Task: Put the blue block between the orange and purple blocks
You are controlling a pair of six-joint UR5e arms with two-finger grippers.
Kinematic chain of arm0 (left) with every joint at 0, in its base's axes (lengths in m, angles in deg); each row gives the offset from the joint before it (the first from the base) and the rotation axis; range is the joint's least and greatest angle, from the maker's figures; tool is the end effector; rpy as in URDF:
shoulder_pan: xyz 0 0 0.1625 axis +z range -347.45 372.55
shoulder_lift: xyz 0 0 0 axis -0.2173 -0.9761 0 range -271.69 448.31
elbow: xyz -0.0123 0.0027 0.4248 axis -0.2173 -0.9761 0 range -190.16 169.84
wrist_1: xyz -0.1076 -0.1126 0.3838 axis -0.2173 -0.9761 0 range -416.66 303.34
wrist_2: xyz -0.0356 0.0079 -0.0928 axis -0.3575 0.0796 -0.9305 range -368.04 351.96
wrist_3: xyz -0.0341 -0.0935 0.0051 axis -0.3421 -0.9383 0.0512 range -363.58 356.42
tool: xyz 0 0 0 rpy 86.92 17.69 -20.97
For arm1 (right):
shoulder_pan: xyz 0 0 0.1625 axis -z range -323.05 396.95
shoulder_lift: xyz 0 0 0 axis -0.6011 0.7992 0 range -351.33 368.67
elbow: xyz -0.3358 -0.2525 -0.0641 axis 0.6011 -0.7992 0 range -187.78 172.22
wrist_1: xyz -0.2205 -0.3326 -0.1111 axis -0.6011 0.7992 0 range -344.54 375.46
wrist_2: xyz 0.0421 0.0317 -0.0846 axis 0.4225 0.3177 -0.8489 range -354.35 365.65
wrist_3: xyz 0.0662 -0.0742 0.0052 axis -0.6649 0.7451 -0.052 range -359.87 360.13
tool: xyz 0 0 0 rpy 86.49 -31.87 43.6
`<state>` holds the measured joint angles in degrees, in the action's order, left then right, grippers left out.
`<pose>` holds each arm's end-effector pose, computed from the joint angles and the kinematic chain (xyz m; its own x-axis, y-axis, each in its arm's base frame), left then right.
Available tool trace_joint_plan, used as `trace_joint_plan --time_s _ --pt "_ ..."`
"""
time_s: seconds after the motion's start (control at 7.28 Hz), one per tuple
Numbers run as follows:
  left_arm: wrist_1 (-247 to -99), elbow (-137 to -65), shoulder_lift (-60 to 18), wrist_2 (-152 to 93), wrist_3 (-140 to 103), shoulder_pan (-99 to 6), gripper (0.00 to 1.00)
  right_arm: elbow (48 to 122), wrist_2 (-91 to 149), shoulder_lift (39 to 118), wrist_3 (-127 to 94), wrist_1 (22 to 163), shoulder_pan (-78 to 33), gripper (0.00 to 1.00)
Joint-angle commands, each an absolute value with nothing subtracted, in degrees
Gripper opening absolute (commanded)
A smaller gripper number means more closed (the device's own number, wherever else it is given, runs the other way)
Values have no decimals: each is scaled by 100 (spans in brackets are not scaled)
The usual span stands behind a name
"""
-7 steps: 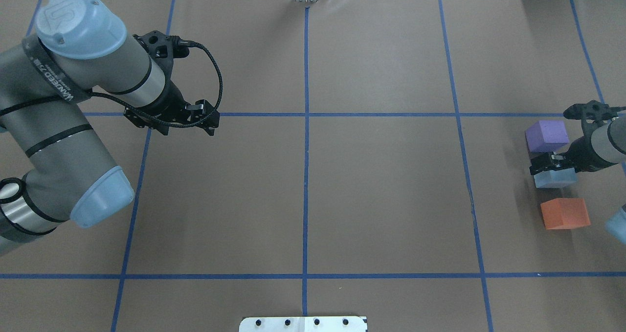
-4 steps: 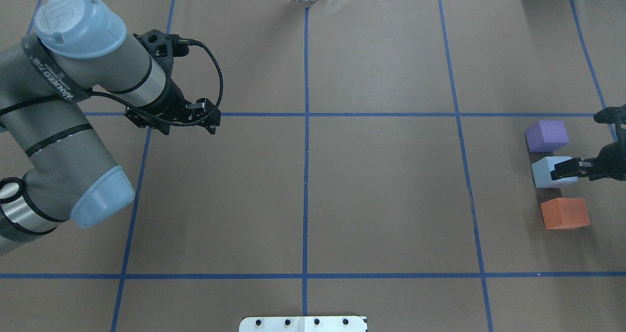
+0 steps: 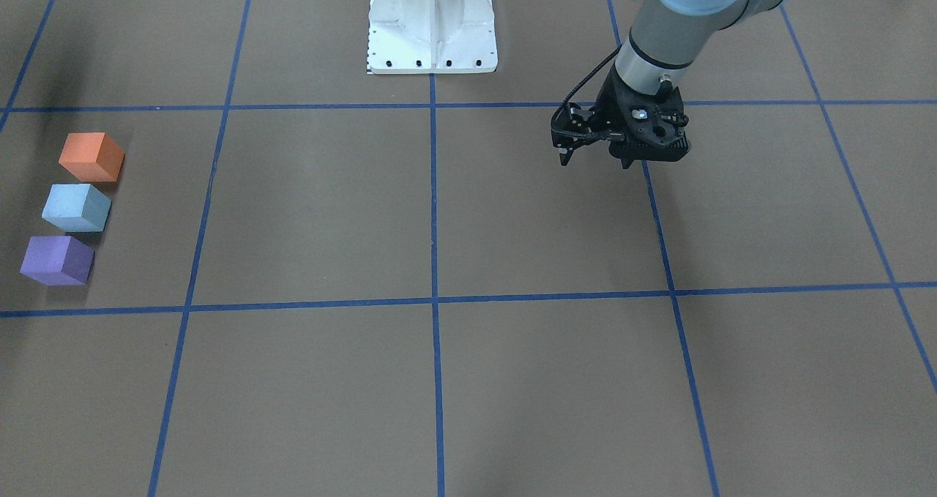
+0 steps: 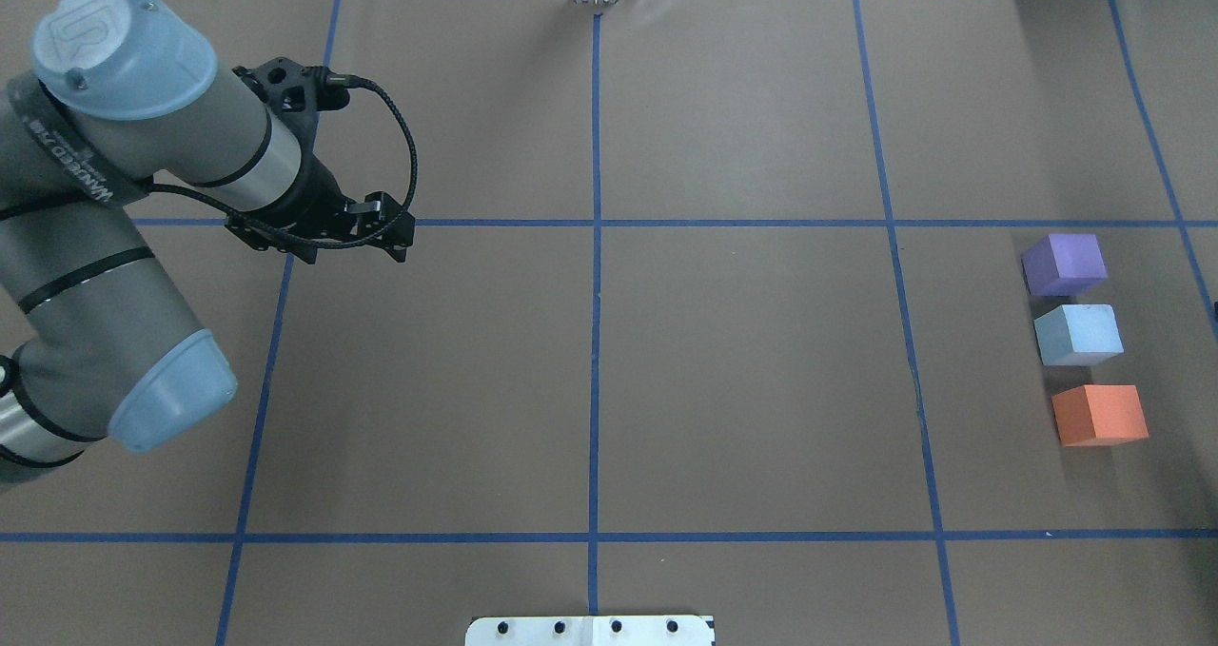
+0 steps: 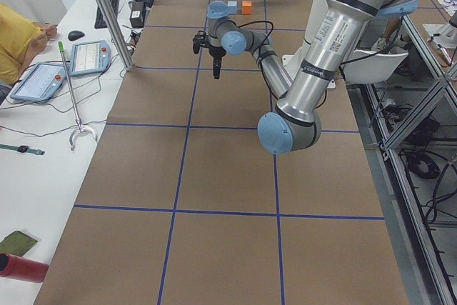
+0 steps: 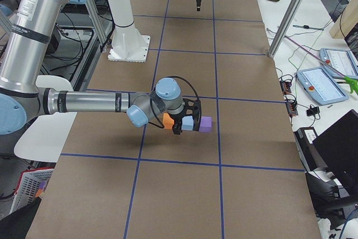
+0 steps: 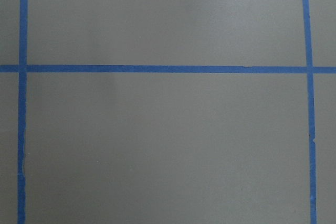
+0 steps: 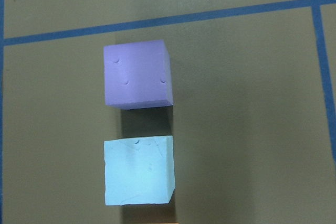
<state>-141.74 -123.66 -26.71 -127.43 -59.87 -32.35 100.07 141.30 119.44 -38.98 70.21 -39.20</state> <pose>0.3453 -0.4633 0.2480 0.6350 0.0498 -0.7709 0.0274 0.9958 0.0870 -0.0266 -0.3667 0.5853 0.5831 0.0996 0.8063 -0.2135 0.9764 0.0338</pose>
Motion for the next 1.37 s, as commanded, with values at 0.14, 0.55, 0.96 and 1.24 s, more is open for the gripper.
trace_joint_plan --time_s 0.14,0.55,0.96,1.24 --pt "-14174 -13179 -510 -12931 -2938 -4758 100 9997 14373 11986 -2276 7958 -4881 100" --pt "-14112 -11851 -82 -13930 38 -7086 100 10006 14241 11223 -934 9818 -5242 100" --pt "-14112 -11282 -169 -14321 583 -7525 100 10041 13961 10456 4 11205 -5070 100" --pt "-14112 -11151 -169 -14321 530 -7517 100 10015 13679 10412 13 11196 -4937 100"
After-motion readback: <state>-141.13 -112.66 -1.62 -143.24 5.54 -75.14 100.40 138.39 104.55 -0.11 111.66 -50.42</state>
